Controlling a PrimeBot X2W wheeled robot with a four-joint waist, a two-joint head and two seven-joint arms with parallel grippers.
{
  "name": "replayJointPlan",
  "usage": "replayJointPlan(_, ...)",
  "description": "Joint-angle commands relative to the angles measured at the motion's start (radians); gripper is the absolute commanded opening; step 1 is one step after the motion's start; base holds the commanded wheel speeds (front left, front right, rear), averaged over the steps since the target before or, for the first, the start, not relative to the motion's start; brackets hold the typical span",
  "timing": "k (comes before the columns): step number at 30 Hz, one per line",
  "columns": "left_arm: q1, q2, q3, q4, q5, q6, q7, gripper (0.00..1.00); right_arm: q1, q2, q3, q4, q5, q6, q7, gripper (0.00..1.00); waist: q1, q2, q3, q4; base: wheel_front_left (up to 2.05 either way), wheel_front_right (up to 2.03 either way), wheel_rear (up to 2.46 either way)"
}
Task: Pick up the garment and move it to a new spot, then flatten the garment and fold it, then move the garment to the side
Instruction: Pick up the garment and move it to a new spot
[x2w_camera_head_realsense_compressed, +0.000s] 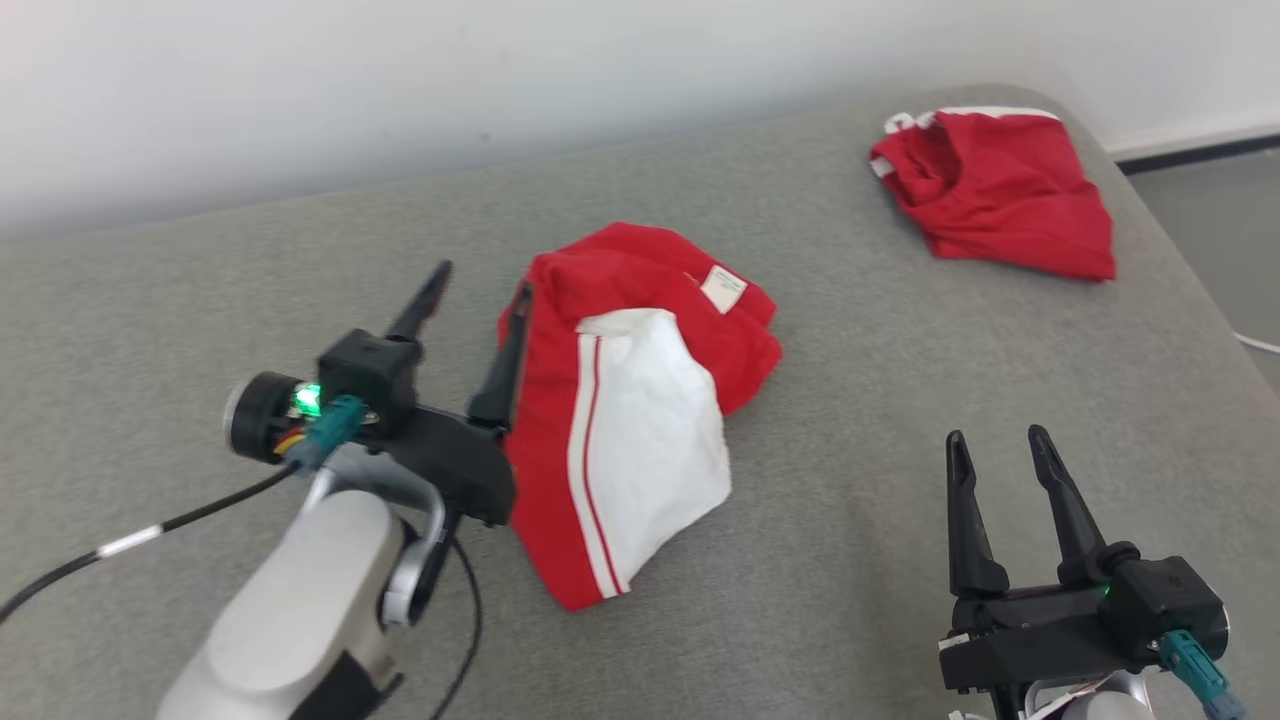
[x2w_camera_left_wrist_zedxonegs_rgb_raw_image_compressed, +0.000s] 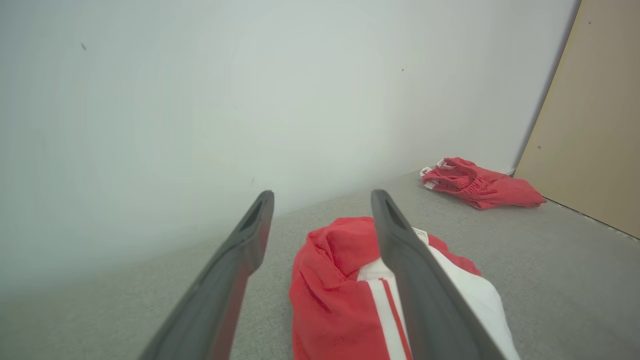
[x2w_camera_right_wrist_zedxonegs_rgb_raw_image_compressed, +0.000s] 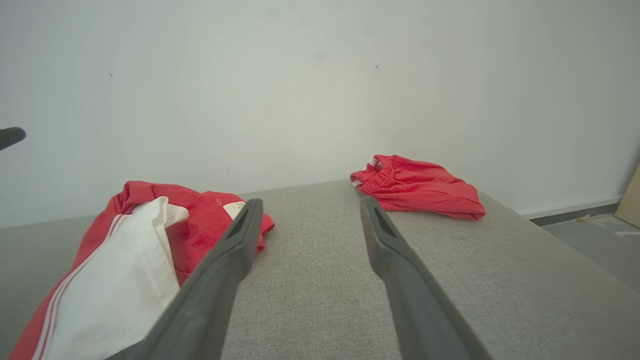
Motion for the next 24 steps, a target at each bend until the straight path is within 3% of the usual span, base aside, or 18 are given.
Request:
replayJointPlan(1, 0.012, 0.017, 0.009, -0.016, 0.010, 0.012, -0.011, 1.00, 0.008, 0.003, -0.002, -0.005, -0.005, -0.003, -0.004, 1.00, 0.0001, 0.0001, -0.032, 0.051, 0.00, 0.00, 0.00)
replayJointPlan(12, 0.201, 0.180, 0.133, -0.199, 0.029, 0.095, -0.051, 1.00, 0.036, 0.003, -0.007, -0.014, -0.007, -0.003, -0.002, 1.00, 0.0001, 0.0001, -0.086, 0.146, 0.00, 0.00, 0.00)
replayJointPlan(18, 0.349, 0.221, 0.196, -0.306, 0.063, 0.132, -0.053, 1.00, 0.054, 0.003, -0.008, -0.012, -0.015, -0.003, -0.002, 1.00, 0.0001, 0.0001, -0.116, 0.172, 0.00, 0.00, 0.00)
replayJointPlan(24, 0.472, 0.221, 0.255, -0.383, 0.084, 0.157, -0.053, 1.00, 0.069, 0.003, -0.016, -0.011, -0.020, -0.003, -0.002, 1.00, 0.0001, 0.0001, -0.137, 0.186, 0.00, 0.00, 0.00)
